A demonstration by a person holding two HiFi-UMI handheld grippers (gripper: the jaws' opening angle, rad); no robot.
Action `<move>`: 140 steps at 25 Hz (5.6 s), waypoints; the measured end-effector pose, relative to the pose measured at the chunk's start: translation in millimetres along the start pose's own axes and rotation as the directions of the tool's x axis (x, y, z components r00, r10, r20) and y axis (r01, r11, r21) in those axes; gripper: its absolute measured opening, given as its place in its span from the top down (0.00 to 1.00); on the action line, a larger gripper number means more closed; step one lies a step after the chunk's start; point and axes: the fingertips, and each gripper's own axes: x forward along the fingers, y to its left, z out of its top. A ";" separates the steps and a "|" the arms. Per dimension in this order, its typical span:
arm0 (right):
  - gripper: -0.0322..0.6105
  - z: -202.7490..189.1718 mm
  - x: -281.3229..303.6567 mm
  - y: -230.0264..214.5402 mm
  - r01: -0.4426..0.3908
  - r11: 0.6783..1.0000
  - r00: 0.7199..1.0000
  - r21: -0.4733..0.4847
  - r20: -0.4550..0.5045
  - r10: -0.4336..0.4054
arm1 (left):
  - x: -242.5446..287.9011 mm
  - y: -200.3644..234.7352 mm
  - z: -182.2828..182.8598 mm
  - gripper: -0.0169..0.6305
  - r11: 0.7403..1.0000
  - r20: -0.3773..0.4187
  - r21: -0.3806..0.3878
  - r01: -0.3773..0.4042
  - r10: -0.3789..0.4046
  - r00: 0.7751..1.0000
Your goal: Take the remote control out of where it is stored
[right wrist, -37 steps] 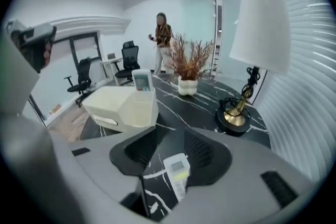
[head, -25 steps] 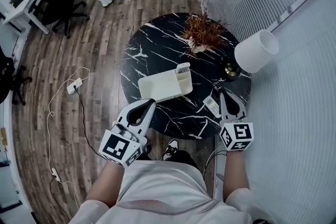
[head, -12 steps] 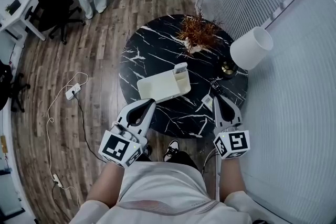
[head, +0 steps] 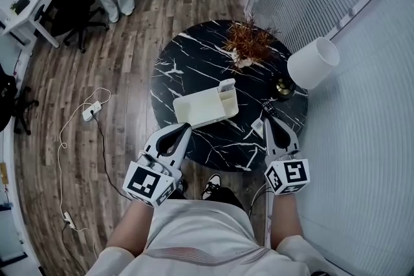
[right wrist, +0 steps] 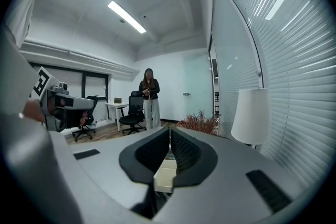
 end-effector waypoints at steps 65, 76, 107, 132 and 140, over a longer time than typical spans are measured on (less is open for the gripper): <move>0.53 -42.7 157.4 5.7 0.032 0.998 0.998 0.050 -0.062 -0.029 | -31.4 83.8 -36.6 0.96 0.990 -0.092 -0.081 -0.120 0.112 0.989; 0.54 -54.4 59.4 -5.9 -0.010 0.999 0.985 -0.033 -0.175 0.004 | -11.5 38.8 -29.7 0.96 0.998 -0.072 -0.063 -0.005 0.001 0.997; 0.55 -282.6 45.9 30.6 -0.329 0.916 0.594 -0.232 -0.804 0.010 | -23.5 25.7 -31.0 0.96 0.998 -0.083 -0.054 -0.028 0.023 0.996; 0.80 -186.5 55.0 18.7 -0.095 0.991 0.844 -0.096 -0.535 0.029 | -26.7 27.2 -22.4 0.96 0.999 -0.062 -0.043 -0.017 0.014 0.998; 0.93 -64.7 37.8 15.7 -0.025 0.995 0.972 0.094 -0.232 0.047 | -19.4 12.3 -15.1 0.96 0.999 -0.042 -0.037 0.030 -0.031 0.999</move>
